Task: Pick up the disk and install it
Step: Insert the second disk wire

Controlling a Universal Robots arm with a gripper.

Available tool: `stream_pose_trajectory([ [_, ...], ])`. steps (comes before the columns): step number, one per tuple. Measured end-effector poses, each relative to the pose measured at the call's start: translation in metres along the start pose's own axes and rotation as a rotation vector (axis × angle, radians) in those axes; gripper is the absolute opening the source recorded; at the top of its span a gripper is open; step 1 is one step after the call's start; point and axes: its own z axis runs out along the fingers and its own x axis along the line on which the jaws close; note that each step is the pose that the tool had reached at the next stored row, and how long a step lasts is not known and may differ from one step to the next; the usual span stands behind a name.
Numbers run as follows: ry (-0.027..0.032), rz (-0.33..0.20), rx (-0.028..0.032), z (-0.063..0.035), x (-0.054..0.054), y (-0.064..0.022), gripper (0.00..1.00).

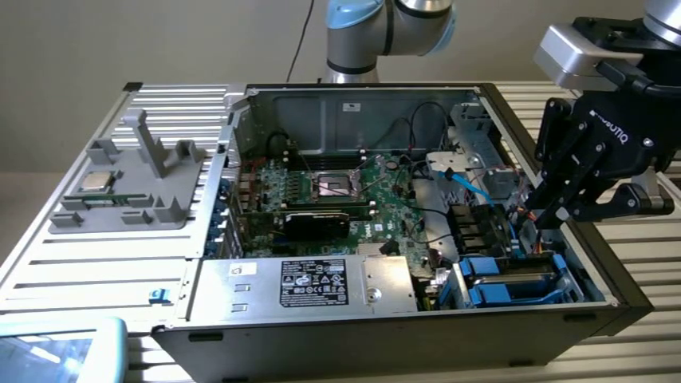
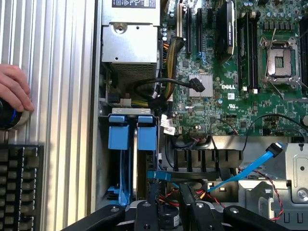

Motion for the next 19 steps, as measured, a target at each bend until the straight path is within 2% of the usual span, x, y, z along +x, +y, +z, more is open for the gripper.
stream_pose_trajectory([
  [5,0.0000,0.000,0.0000,0.0000,0.0000,0.0000,0.28],
  [7,0.0000,0.000,0.0000,0.0000,0.0000,0.0000,0.15],
  [8,0.0000,0.000,0.0000,0.0000,0.0000,0.0000,0.15],
  [9,-0.0001,0.000,0.0000,0.0000,0.0000,0.0000,0.11],
  [15,0.0000,-0.001,0.0003,0.0000,0.0000,0.0000,0.11],
  [19,0.0006,-0.060,-0.0001,0.0002,0.0000,0.0001,0.11],
])
